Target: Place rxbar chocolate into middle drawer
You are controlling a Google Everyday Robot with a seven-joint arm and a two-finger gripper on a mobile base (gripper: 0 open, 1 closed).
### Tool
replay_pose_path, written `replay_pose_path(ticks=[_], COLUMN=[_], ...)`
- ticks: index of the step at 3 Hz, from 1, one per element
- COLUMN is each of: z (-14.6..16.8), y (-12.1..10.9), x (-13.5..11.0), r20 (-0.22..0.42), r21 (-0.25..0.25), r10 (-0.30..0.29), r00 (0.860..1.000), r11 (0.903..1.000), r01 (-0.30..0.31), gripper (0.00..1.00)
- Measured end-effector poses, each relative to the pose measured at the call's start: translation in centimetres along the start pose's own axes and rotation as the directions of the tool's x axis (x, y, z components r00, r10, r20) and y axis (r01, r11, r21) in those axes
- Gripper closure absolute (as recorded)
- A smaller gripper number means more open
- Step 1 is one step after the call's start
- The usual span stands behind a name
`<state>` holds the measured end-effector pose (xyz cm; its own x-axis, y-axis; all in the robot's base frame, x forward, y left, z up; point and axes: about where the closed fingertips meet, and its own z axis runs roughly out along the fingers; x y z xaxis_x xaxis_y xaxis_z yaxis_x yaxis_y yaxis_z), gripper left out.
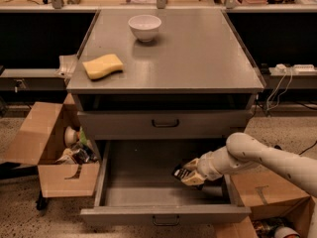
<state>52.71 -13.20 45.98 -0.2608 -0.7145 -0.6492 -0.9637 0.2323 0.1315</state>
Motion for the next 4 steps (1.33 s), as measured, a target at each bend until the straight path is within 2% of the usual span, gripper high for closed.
replay_pose_path(ticks=[1,3,4], z=[1.6,1.7,-1.3], y=[-1.3,-2.0,-2.1], x=[1.9,2.6,1.8], r20=[-0.019,-0.004,0.108], r21=[0.011,0.016,0.018], r10=[0.033,0.038,0.010], r00=[0.999,0.999,0.994], r11=[0.9994,0.9992,0.9998], r01=[-0.033,-0.038,-0.012], gripper=[0.51,0.05,0.00])
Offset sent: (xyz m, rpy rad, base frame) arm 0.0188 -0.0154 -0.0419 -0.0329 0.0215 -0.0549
